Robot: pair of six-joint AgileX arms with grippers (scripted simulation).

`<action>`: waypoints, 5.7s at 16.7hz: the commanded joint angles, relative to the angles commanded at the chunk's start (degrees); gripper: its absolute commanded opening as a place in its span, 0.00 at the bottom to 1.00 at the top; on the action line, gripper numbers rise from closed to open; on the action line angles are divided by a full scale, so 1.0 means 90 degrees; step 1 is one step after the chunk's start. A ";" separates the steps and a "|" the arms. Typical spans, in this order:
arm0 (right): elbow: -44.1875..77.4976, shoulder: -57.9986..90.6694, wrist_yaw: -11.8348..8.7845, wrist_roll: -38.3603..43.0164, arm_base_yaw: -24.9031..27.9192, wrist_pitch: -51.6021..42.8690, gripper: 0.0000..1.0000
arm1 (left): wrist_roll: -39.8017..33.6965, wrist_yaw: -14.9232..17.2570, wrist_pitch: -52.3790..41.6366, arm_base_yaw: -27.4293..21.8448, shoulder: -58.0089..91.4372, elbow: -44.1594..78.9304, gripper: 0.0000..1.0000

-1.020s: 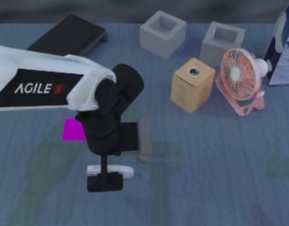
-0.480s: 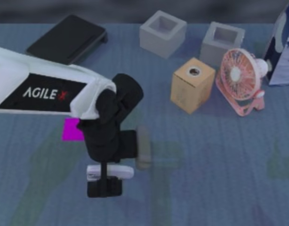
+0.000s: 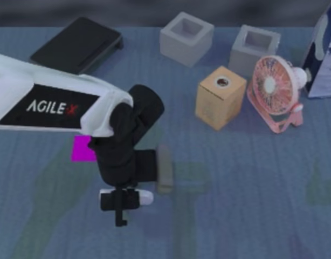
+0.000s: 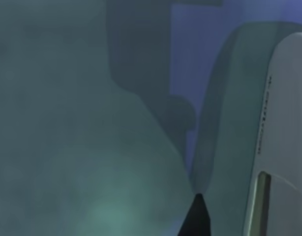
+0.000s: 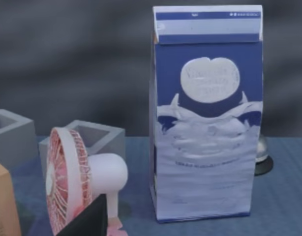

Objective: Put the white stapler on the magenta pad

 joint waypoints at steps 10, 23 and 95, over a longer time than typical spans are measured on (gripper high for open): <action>0.0000 0.0000 0.0000 0.0000 0.0000 0.0000 1.00 | 0.0000 0.0000 0.0000 0.0000 0.0000 0.0000 0.00; 0.0000 0.0000 0.0000 0.0000 0.0000 0.0000 1.00 | -0.0027 -0.0007 -0.2301 0.0095 -0.0968 0.1306 0.00; 0.0000 0.0000 0.0000 0.0000 0.0000 0.0000 1.00 | -1.7941 0.0043 -0.1648 0.1687 0.1515 0.3106 0.90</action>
